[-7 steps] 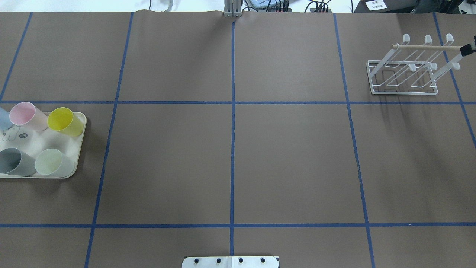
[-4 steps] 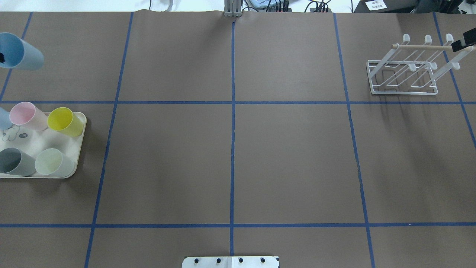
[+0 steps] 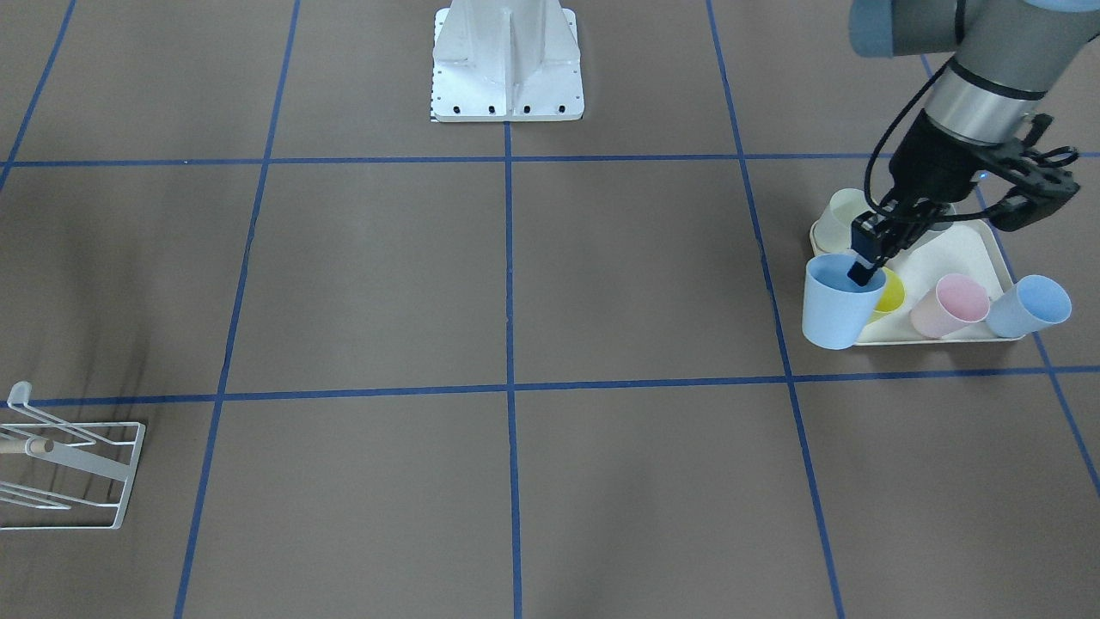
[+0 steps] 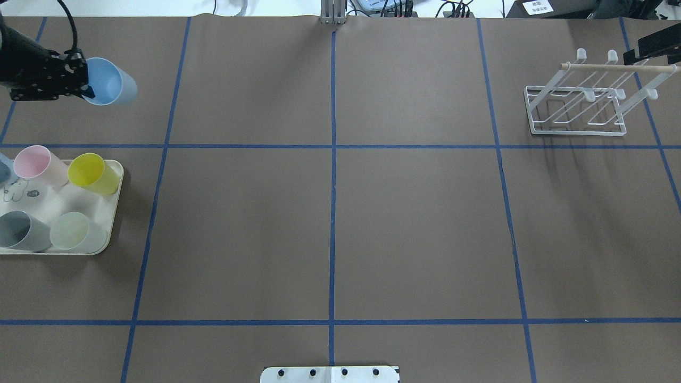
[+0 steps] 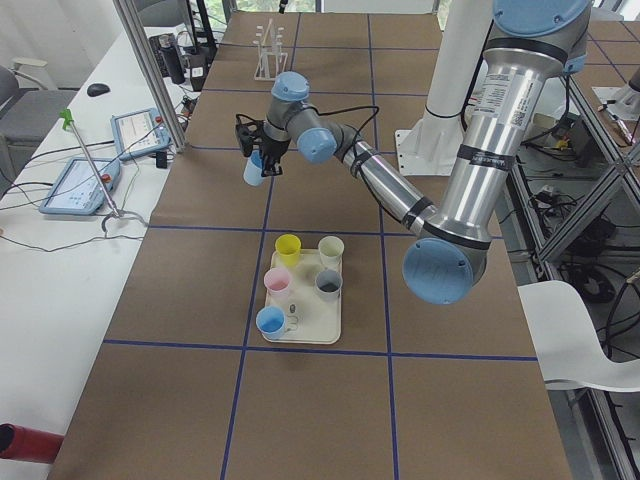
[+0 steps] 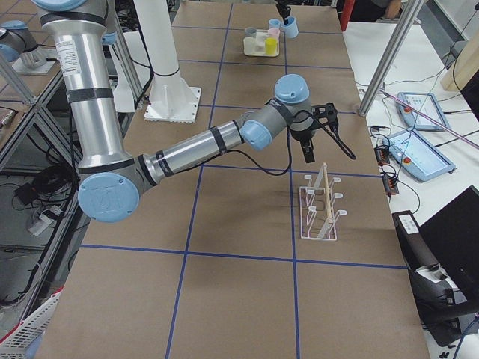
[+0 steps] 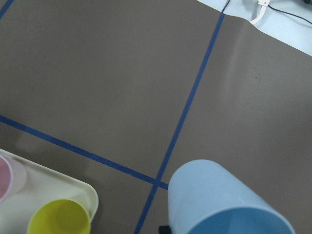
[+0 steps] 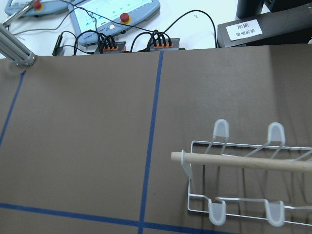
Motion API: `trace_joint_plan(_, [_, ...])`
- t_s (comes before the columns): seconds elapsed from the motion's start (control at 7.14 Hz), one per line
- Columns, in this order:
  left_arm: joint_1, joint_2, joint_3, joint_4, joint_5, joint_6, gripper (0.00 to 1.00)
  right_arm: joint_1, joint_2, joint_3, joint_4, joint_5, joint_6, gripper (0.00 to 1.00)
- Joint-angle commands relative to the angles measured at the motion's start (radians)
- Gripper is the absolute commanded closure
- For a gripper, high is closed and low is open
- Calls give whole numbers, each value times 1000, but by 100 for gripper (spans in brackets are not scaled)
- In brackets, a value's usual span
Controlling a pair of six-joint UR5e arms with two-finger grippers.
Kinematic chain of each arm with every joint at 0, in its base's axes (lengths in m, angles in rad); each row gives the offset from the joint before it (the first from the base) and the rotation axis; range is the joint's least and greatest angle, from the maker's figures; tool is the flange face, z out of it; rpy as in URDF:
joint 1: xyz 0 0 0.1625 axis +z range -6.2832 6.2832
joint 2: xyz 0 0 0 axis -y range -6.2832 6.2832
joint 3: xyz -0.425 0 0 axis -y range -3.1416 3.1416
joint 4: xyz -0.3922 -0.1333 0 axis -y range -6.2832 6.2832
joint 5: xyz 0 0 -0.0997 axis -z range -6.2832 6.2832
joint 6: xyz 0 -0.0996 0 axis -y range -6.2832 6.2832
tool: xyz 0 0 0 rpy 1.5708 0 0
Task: Transfer IKEA cup to right arm and place on rack
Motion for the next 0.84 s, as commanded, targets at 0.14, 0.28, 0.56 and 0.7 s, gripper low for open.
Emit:
trace_joint_plan(0.14, [211,-65,47,-238,228,-354,100,-97,17,-10,242,-55,414,0])
trace_joint_plan(0.28, [245,-117,59,-242,283,-423,100,-162,18,-10,364,-113,568,0])
trace_joint_plan(0.56, [314,-142,90,-386,411,-521,100,-291,43,-11,534,-240,846,0])
trace_joint_plan(0.7, [335,-147,102,-465,438,-534,100,-327,87,-10,554,-254,965,0])
